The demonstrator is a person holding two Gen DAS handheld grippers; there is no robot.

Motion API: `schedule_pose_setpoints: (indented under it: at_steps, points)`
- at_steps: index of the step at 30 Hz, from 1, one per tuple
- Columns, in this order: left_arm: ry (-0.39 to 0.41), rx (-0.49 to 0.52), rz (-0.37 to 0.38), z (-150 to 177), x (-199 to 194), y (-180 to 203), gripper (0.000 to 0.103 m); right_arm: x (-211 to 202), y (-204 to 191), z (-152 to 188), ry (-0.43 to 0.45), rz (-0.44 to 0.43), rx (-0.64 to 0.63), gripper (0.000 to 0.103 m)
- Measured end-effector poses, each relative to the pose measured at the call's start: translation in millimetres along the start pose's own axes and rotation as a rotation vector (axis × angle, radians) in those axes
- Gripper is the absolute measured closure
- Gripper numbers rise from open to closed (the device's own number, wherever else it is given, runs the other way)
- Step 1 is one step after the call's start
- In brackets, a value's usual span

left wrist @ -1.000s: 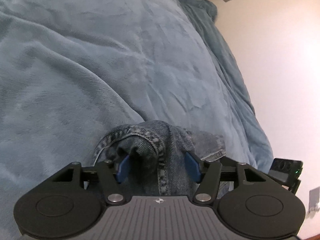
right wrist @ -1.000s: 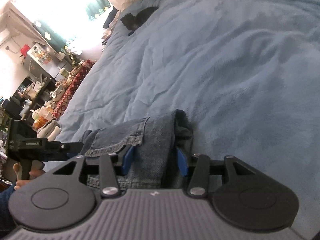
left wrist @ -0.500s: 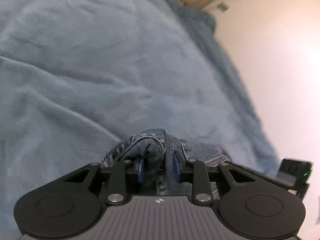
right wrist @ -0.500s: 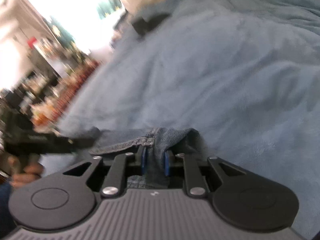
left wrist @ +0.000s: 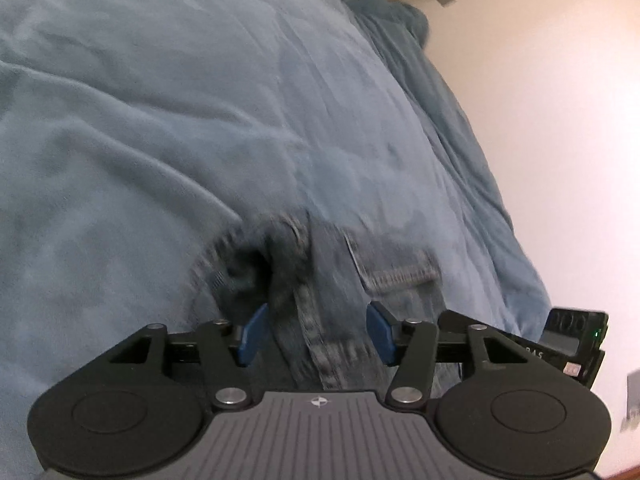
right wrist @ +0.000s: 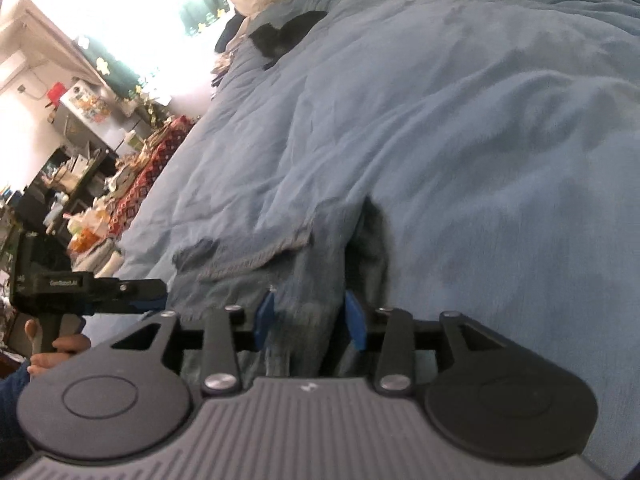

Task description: Fold clothes

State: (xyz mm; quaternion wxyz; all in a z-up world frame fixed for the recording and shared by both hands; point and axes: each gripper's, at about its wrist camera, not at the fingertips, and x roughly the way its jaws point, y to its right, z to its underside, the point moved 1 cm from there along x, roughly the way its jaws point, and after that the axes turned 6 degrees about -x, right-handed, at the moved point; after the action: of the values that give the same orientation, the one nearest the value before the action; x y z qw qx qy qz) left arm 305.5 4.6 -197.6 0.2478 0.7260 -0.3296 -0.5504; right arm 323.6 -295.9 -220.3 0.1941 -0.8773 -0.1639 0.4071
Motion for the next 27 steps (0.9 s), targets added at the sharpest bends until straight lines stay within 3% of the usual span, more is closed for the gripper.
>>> schedule_pose_setpoints:
  at_steps: [1, 2, 4, 6, 10, 13, 15, 22, 24, 25, 27]
  points:
    - [-0.001, 0.007, -0.01, 3, 5, 2, 0.05, 1, 0, 3, -0.006, 0.004, 0.001, 0.06]
    - [0.004, 0.01, -0.015, 4, 10, 5, 0.051, 2, 0, 4, -0.01, 0.012, 0.004, 0.073]
    - [0.038, 0.034, -0.046, 5, 14, 14, 0.075, 0, -2, 5, -0.012, 0.036, -0.003, 0.079]
    - [0.102, 0.083, -0.078, 3, 8, 29, 0.078, -5, -14, 0, 0.018, 0.056, -0.046, 0.083]
    - [0.2, 0.224, -0.141, -2, -3, 55, 0.079, -17, -32, -15, 0.106, 0.064, -0.148, 0.084]
    - [0.162, 0.29, -0.231, -6, 19, 45, 0.085, 2, -19, -10, 0.043, 0.102, -0.167, 0.084]
    - [0.113, 0.254, -0.22, -4, 31, 30, 0.083, 17, -8, -2, 0.001, 0.122, -0.166, 0.084]
    - [0.128, 0.221, -0.198, 0, 10, 29, 0.077, -13, -16, 8, 0.026, 0.134, -0.157, 0.077]
    - [0.143, 0.238, -0.215, 7, 0, 36, 0.084, -31, -26, 11, 0.045, 0.164, -0.186, 0.078]
    - [0.149, 0.246, -0.222, 10, -6, 39, 0.094, -39, -32, 12, 0.06, 0.174, -0.199, 0.079]
    - [0.152, 0.256, -0.207, 18, -18, 49, 0.098, -53, -48, 14, 0.097, 0.19, -0.234, 0.08]
